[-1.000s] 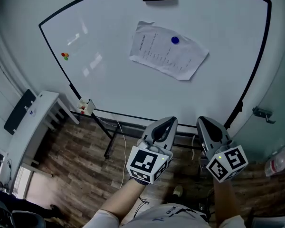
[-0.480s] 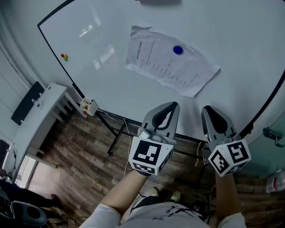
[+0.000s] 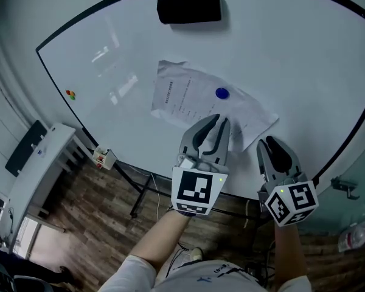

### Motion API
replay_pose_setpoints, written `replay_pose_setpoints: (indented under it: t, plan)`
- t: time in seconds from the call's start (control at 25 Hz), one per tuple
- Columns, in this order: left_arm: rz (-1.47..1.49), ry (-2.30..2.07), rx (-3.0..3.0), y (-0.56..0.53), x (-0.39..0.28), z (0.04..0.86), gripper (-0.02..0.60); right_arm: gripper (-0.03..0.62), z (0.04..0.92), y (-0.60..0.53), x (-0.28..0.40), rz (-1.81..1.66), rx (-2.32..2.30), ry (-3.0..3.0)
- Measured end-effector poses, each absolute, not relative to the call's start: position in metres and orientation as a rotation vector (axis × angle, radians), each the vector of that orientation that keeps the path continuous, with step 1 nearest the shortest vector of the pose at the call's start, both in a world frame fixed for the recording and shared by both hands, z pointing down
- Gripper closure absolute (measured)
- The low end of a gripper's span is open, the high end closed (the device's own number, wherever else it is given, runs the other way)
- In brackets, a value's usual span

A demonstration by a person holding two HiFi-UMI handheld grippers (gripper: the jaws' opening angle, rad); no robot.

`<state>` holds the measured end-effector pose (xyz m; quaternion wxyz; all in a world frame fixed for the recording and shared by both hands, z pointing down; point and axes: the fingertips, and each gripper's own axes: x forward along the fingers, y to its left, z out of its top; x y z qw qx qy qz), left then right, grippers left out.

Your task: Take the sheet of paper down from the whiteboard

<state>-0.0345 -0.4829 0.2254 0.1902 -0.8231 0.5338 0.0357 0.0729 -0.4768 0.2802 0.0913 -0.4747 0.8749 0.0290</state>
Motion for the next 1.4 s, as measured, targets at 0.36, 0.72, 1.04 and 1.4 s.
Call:
replay_pose_setpoints:
  t: [0.36,0.72,1.04,1.4]
  plan:
    - [0.075,1.507,-2.195,-0.512,-0.039,0.194,0.448,0.507,0.274,-0.493,0.072,0.146,-1.477,2.555]
    - [0.048,1.508,-2.171,-0.521,-0.033,0.190,0.444,0.497,0.269,-0.503,0.077,0.136,-1.492,2.529]
    - [0.025,1.527,-2.157,-0.529,-0.032,0.194,0.443,0.497,0.269,-0.509,0.073,0.119,-1.463,2.541]
    - [0.073,1.534,-2.142,-0.531,-0.037,0.193,0.446,0.516,0.268,-0.513,0.072,0.118,-1.492,2.526]
